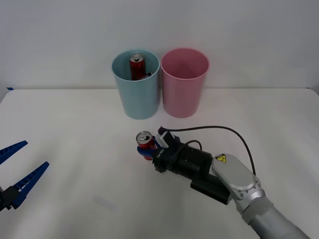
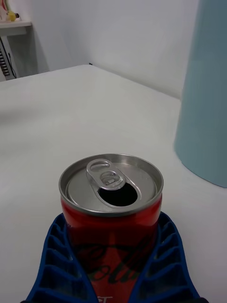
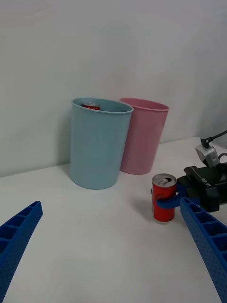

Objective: Grasp the object on the table and drop it into the matching bin: aluminum can to the light blue bin, PET bottle to the pink bin.

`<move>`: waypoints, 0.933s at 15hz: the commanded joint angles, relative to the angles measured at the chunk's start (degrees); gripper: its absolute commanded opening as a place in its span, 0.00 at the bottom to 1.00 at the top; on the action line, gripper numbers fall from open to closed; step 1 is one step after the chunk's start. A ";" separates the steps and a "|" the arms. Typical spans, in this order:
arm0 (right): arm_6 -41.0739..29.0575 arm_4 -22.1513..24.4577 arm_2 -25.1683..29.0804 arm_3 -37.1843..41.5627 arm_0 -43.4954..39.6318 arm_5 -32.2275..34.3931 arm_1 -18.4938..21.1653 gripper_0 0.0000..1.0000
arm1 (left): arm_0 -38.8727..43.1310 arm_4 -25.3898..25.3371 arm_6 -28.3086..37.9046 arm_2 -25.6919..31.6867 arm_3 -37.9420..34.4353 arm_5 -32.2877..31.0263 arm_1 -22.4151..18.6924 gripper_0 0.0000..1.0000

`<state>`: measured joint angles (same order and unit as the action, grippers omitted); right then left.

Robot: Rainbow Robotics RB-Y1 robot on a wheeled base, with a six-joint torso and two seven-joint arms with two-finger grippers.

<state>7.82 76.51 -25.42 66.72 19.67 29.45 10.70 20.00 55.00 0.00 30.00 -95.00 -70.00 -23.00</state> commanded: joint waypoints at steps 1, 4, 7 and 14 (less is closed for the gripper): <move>-0.79 -0.57 0.02 4.47 -2.18 -0.09 1.61 0.00 | 0.00 0.00 0.00 0.00 0.00 0.00 0.00 1.00; -5.36 -0.83 -0.42 12.29 -5.69 -0.01 4.95 0.00 | 0.00 0.00 0.00 0.00 0.00 0.00 0.00 1.00; -10.98 -0.83 -0.42 20.91 -8.86 -0.01 8.73 0.00 | 0.00 0.00 0.00 0.00 0.00 0.00 0.00 1.00; -26.19 -0.75 0.90 38.31 -11.93 -2.99 18.04 0.00 | 0.00 0.00 0.00 0.00 0.00 0.00 0.00 1.00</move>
<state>-16.79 75.70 -25.04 103.75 7.76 26.52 28.15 20.00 55.00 0.00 30.00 -95.00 -70.00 -23.00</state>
